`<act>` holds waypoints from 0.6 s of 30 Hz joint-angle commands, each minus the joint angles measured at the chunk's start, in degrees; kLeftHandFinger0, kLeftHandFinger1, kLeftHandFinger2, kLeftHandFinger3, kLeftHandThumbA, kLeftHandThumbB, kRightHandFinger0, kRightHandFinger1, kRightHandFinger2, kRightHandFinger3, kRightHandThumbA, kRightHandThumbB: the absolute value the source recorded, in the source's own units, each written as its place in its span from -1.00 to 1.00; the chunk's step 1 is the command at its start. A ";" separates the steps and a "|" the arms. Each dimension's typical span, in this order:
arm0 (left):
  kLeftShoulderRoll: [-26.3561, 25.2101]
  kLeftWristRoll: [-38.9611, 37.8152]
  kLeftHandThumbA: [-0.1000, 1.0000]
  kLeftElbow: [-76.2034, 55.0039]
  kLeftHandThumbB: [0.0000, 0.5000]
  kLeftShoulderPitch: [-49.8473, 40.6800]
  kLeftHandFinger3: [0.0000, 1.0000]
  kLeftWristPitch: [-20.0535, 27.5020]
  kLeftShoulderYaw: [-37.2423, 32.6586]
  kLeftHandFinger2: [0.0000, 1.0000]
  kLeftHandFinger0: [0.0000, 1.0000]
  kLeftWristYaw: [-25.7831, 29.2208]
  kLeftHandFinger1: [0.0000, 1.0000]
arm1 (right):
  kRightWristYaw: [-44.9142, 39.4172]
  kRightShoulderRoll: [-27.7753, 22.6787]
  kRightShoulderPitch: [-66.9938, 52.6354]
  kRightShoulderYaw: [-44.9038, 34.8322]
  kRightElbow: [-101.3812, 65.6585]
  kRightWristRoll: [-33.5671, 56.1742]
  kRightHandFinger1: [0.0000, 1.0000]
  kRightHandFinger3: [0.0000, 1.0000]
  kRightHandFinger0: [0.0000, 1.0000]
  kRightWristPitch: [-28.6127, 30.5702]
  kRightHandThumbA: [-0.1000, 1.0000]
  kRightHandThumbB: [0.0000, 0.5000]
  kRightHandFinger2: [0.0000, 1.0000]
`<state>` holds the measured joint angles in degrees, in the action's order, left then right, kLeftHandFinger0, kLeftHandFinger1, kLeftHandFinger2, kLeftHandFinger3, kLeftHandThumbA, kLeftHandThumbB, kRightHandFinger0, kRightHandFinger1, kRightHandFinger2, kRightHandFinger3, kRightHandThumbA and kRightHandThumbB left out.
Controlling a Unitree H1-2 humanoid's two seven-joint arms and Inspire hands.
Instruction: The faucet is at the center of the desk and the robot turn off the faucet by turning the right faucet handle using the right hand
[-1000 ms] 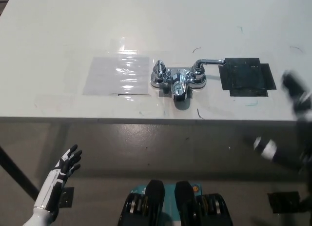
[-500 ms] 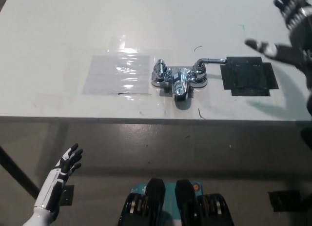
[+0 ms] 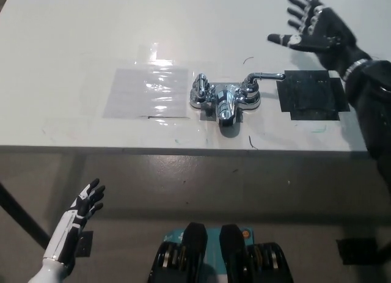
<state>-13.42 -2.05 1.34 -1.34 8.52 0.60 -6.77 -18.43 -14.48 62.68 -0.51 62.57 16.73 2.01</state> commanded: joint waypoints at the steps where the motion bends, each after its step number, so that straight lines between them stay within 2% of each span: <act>1: -1.25 -0.13 1.00 -2.18 0.65 0.89 1.00 1.21 0.28 1.00 1.00 -1.19 1.00 | -1.23 0.33 6.68 0.53 6.20 -2.98 1.00 1.00 1.00 4.34 1.00 0.34 1.00; 4: -1.36 0.10 1.00 -1.92 0.63 1.13 1.00 1.65 0.22 1.00 1.00 -1.38 1.00 | 0.06 1.17 7.56 0.29 9.51 -3.57 1.00 1.00 1.00 4.66 1.00 0.42 1.00; 9: -1.42 0.26 1.00 -1.76 0.62 1.30 1.00 1.66 0.14 1.00 1.00 -1.60 1.00 | 1.00 1.92 7.94 0.81 11.82 -5.28 1.00 1.00 1.00 5.48 1.00 0.35 1.00; 15: -1.27 -0.15 1.00 -2.13 0.74 1.35 1.00 0.39 0.17 1.00 1.00 -1.86 1.00 | 0.85 2.34 6.75 0.84 12.59 -6.72 1.00 1.00 1.00 6.00 1.00 0.39 1.00; 18: -1.35 0.10 1.00 -1.65 0.74 1.48 1.00 0.99 0.15 1.00 1.00 -1.84 1.00 | 0.36 2.69 6.45 -0.04 13.23 -6.30 1.00 1.00 1.00 5.98 1.00 0.40 1.00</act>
<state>-13.57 -1.98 1.15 -1.04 8.44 0.58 -7.56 -18.01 -12.13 66.05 0.09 75.61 11.41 5.19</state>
